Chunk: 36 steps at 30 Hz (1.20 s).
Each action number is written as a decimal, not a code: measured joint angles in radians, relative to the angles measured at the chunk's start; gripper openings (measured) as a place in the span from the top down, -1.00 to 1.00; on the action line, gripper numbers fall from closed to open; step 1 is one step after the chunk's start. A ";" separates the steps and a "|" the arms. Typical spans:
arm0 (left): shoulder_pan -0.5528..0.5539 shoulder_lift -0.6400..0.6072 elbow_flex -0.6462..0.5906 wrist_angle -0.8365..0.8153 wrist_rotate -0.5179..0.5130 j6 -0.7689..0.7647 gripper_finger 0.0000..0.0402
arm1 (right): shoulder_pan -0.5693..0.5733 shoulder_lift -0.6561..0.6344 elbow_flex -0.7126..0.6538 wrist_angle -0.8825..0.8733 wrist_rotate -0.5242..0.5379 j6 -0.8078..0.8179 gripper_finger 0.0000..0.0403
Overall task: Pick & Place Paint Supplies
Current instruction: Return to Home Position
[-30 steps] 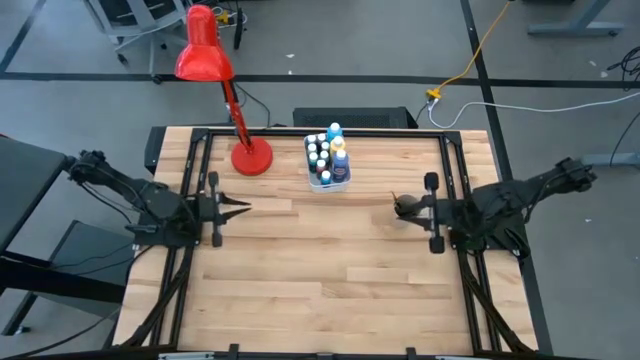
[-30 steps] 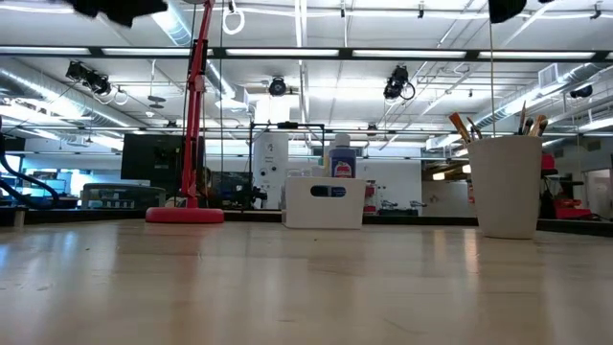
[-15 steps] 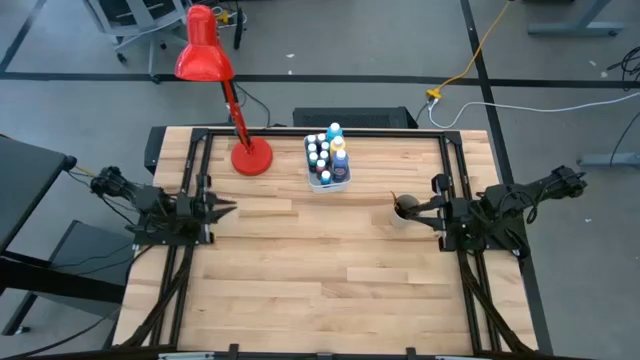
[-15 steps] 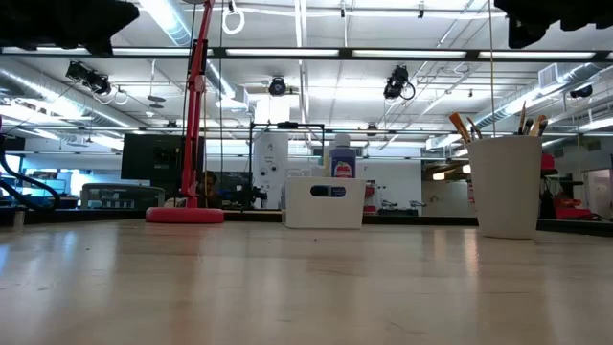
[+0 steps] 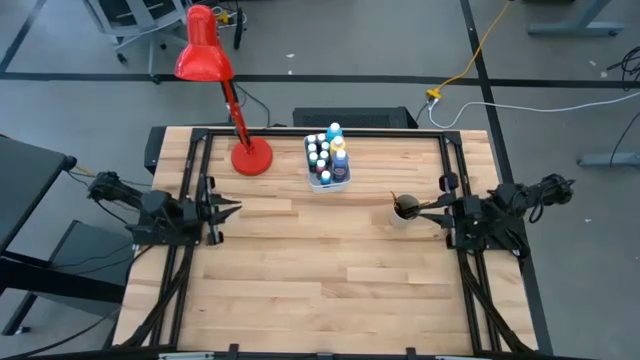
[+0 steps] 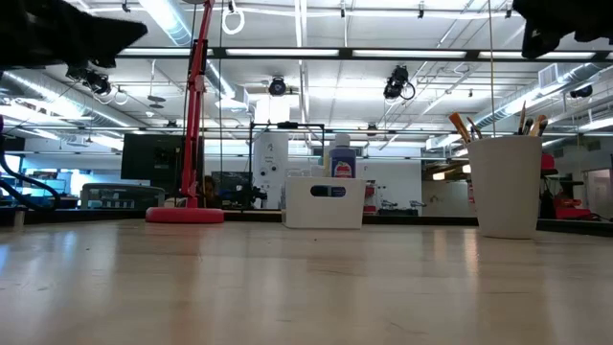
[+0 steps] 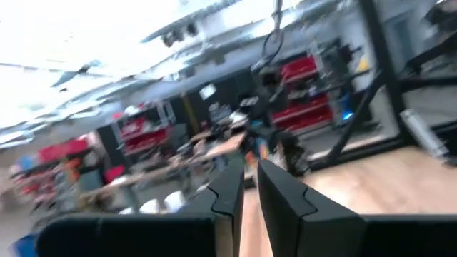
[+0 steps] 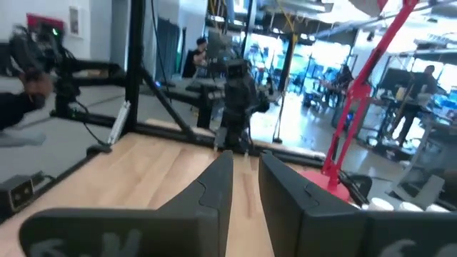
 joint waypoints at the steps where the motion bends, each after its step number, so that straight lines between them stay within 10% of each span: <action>1: 0.009 0.000 0.000 -0.014 -0.017 -0.002 0.74 | 0.000 -0.019 -0.003 0.002 -0.005 0.000 0.65; 36: 0.157 0.010 0.000 -0.238 0.013 -0.212 0.74 | 0.000 -0.086 -0.281 0.146 -0.193 0.103 0.65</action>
